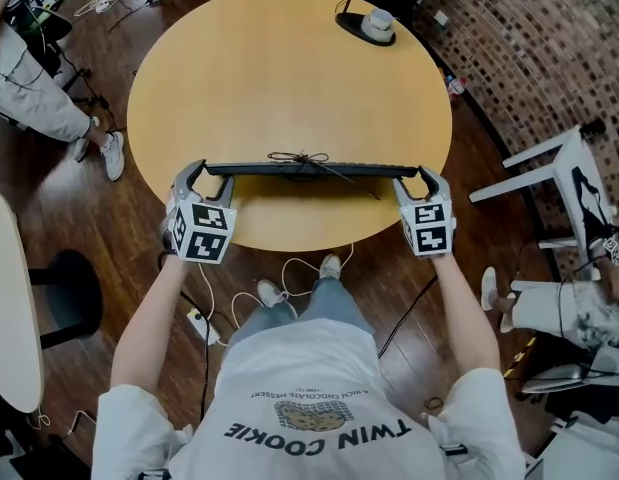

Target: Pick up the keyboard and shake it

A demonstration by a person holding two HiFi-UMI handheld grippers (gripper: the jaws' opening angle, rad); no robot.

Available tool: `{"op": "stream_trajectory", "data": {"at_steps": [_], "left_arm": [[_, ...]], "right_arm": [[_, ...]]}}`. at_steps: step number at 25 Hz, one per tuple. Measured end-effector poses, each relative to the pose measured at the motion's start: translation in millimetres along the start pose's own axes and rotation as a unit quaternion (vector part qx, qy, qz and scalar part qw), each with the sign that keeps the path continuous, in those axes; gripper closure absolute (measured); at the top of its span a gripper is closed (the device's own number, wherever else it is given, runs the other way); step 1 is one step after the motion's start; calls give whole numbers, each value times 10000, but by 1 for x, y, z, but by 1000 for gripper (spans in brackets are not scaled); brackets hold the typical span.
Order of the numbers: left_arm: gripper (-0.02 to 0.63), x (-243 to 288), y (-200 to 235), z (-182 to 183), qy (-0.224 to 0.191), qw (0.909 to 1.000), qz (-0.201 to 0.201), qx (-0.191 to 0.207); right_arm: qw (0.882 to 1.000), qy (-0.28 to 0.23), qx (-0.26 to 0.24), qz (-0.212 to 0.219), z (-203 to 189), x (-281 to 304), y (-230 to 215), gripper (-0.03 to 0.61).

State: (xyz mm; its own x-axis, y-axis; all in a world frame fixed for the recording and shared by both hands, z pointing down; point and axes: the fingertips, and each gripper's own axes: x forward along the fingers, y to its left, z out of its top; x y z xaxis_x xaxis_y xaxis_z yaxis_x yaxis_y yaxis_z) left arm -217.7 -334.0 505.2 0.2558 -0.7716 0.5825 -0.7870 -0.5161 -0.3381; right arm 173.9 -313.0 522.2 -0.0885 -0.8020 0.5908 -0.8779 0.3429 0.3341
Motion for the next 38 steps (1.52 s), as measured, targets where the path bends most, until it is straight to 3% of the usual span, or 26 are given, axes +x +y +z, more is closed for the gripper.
{"op": "stream_trajectory", "data": {"at_steps": [4, 7, 10, 14, 20, 29, 35, 38], "left_arm": [[383, -2, -4, -6, 112, 9995, 105, 259], [388, -6, -9, -9, 226, 9966, 262, 753], [390, -10, -15, -14, 368, 9901, 418, 1289], [393, -12, -23, -22, 663, 9838, 614, 1551], [399, -17, -38, -41, 1148, 9761, 852, 1634], [416, -17, -71, -89, 1959, 9632, 778, 1667], [439, -20, -80, -105, 2216, 9535, 862, 1854], [488, -24, -84, -110, 2273, 9552, 845, 1696]], "right_arm": [[9892, 205, -1398, -399, 5, -2, 9, 345], [9569, 246, -2851, -502, 7, -4, 22, 347], [9349, 237, -3529, -284, 0, -6, 36, 418], [9332, 112, -3585, -212, -7, -11, 41, 427], [9303, -197, -3659, -141, -25, -20, 50, 443], [9056, 134, -4227, 324, -75, -15, 76, 466], [9138, 378, -3991, 656, -88, -9, 84, 466], [9102, 475, -4041, 767, -90, -8, 86, 466]]}}
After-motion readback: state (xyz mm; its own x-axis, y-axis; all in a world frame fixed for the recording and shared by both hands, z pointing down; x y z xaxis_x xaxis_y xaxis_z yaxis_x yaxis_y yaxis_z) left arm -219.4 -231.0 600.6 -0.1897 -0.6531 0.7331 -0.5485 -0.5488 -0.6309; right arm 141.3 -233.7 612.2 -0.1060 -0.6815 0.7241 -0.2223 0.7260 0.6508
